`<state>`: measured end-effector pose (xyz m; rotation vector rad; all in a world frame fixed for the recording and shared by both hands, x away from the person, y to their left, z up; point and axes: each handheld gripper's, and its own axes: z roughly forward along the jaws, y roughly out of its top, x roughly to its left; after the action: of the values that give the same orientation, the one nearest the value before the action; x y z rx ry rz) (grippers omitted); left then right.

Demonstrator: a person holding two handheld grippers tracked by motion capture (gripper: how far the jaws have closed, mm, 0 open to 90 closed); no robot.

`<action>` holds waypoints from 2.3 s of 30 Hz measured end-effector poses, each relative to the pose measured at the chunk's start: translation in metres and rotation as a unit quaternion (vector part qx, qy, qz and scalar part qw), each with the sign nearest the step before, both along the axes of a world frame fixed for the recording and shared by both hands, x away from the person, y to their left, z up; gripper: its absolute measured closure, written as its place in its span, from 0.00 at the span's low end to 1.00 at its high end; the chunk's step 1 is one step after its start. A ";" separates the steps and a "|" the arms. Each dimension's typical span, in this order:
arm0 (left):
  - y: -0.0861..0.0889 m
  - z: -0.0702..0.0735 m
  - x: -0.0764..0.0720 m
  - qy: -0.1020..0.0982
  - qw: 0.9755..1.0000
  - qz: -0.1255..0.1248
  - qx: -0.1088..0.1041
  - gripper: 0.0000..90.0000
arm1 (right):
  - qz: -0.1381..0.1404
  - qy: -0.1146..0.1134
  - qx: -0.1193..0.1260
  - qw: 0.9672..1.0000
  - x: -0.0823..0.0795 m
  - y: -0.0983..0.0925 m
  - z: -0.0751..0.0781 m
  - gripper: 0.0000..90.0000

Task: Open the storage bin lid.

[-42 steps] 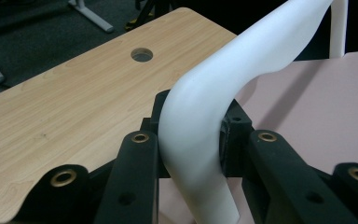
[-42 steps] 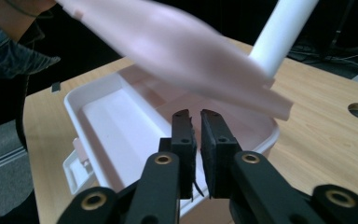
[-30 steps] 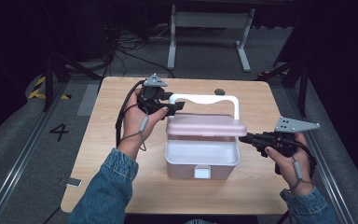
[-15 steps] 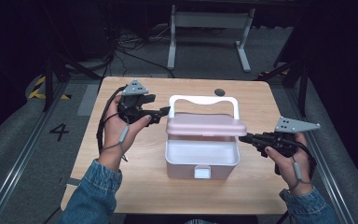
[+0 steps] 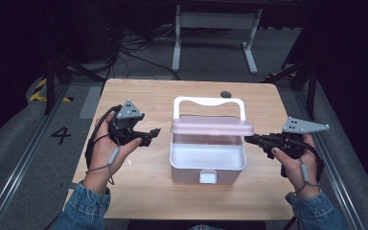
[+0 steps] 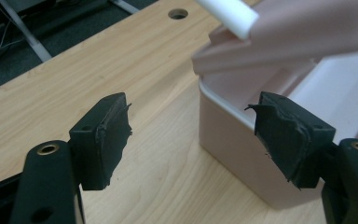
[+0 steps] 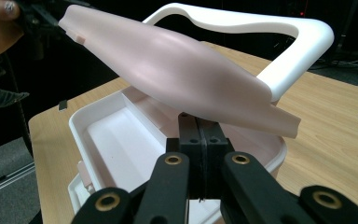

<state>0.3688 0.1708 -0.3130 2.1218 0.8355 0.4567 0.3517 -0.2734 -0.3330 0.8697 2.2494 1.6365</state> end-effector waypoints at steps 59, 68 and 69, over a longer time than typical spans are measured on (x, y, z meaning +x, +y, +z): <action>-0.072 0.010 0.023 -0.074 0.995 -0.067 -0.033 0.37 | -0.021 -0.003 0.019 1.000 0.000 -0.004 0.007 0.98; -0.080 0.014 0.026 -0.084 0.991 -0.095 -0.033 0.43 | -0.030 0.000 0.021 0.999 -0.003 -0.011 0.007 0.97; -0.080 0.015 0.027 -0.087 0.991 -0.099 -0.034 0.46 | -0.033 0.001 0.022 0.999 -0.003 -0.013 0.007 0.96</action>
<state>0.3959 0.0905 -0.2979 2.0439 0.5281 0.4919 0.3484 -0.2868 -0.3264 0.9464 2.1682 1.6630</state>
